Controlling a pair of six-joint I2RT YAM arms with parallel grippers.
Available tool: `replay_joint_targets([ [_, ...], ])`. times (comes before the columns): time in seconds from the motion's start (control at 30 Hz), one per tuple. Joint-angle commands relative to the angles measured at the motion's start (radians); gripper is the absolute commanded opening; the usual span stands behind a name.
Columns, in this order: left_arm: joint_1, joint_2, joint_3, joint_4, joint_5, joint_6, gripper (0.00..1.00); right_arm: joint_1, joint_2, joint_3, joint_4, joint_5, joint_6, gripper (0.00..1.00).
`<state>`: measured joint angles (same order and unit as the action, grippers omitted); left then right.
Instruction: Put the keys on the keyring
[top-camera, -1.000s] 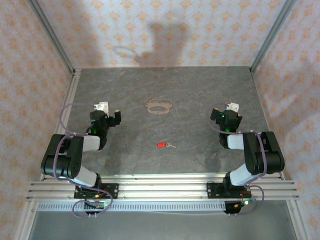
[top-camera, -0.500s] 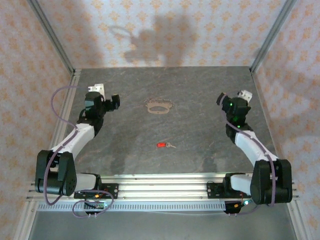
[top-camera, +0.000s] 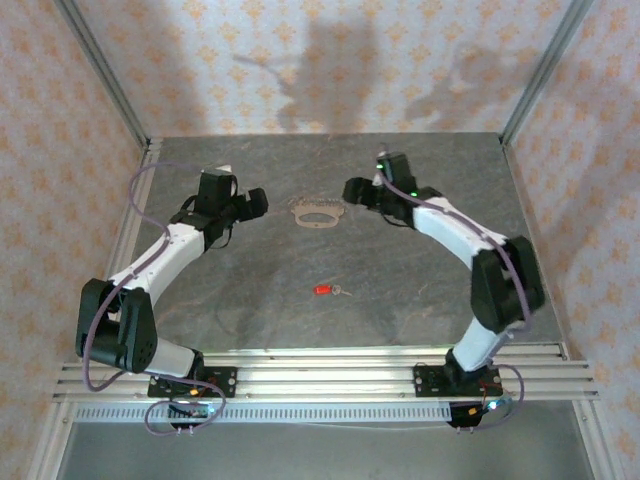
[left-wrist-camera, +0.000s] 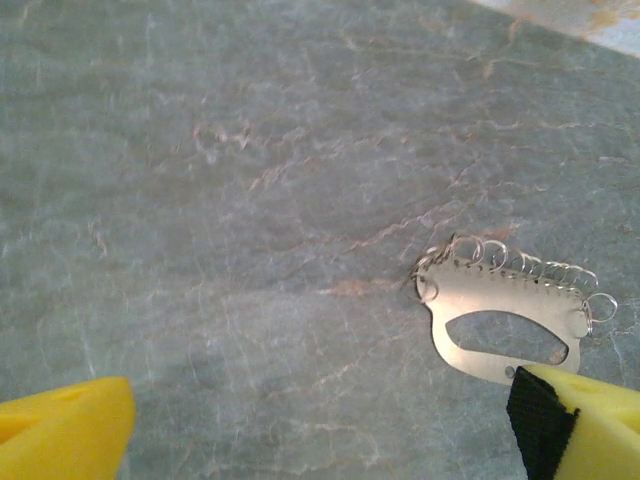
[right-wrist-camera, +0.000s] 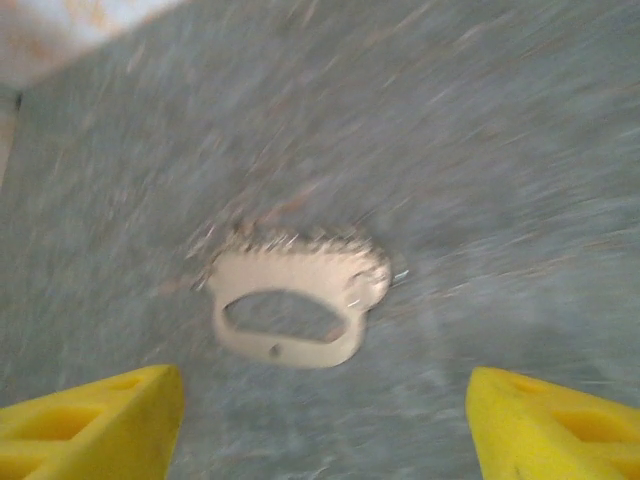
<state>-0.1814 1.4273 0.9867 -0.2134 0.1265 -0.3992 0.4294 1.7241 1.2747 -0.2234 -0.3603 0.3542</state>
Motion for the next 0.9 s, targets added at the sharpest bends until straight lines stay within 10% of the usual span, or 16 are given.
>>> replay_joint_targets([
  [0.0,0.002,-0.003,0.054,-0.079,-0.012,-0.097,0.98,0.059,0.124,0.123,-0.137,-0.052,0.008,0.72],
  [0.87,0.003,-0.106,0.079,-0.115,-0.034,-0.182,0.98,0.187,0.643,0.646,-0.395,0.058,-0.006,0.63],
])
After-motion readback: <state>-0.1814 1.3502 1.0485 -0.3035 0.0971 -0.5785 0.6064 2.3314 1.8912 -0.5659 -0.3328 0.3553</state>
